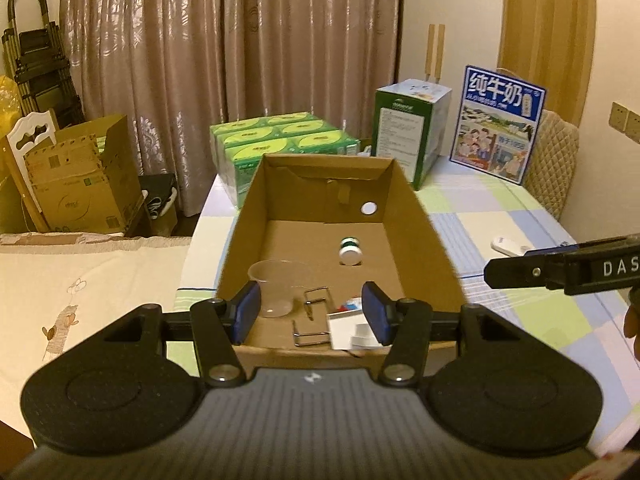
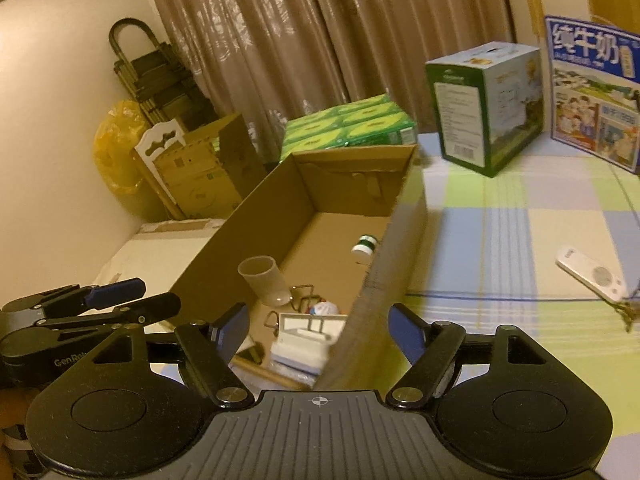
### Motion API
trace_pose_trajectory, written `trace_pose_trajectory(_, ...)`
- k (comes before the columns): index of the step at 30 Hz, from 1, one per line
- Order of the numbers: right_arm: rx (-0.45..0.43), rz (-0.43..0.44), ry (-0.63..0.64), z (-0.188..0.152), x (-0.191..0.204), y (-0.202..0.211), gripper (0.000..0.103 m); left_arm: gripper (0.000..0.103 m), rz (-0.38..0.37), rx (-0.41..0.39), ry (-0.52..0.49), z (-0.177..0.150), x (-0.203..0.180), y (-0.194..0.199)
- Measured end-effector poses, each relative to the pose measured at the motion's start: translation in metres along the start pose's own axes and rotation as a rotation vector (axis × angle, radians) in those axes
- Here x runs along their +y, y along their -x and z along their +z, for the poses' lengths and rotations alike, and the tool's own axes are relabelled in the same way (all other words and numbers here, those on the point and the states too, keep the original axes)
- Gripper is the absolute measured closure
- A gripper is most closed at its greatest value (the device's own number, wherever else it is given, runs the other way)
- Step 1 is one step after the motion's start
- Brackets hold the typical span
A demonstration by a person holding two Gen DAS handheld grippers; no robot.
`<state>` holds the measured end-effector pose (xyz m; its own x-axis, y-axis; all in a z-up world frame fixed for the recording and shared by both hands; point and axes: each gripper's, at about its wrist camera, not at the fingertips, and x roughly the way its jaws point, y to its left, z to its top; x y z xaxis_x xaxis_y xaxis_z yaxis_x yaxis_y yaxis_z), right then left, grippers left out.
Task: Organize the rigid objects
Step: 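Move both open grippers back over the remote and cord on the table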
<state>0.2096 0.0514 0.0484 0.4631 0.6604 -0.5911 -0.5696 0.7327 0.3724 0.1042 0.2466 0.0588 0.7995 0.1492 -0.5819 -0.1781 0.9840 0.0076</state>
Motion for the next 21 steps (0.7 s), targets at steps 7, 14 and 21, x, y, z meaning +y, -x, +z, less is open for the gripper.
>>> trace_pose_trajectory(7,-0.046,-0.057,-0.008,-0.027,-0.015,0.052,0.029,0.052,-0.029,-0.031,-0.002,0.003,-0.026,0.027)
trace_pose_trajectory(14,-0.072,-0.171,-0.061,-0.062,-0.053,0.108,0.028,0.040,-0.095,-0.076,-0.034,0.007,-0.069,0.049)
trace_pose_trajectory(21,-0.102,-0.269,-0.159,-0.087,-0.097,0.159,0.027,0.031,-0.183,-0.077,-0.077,0.008,-0.122,0.047)
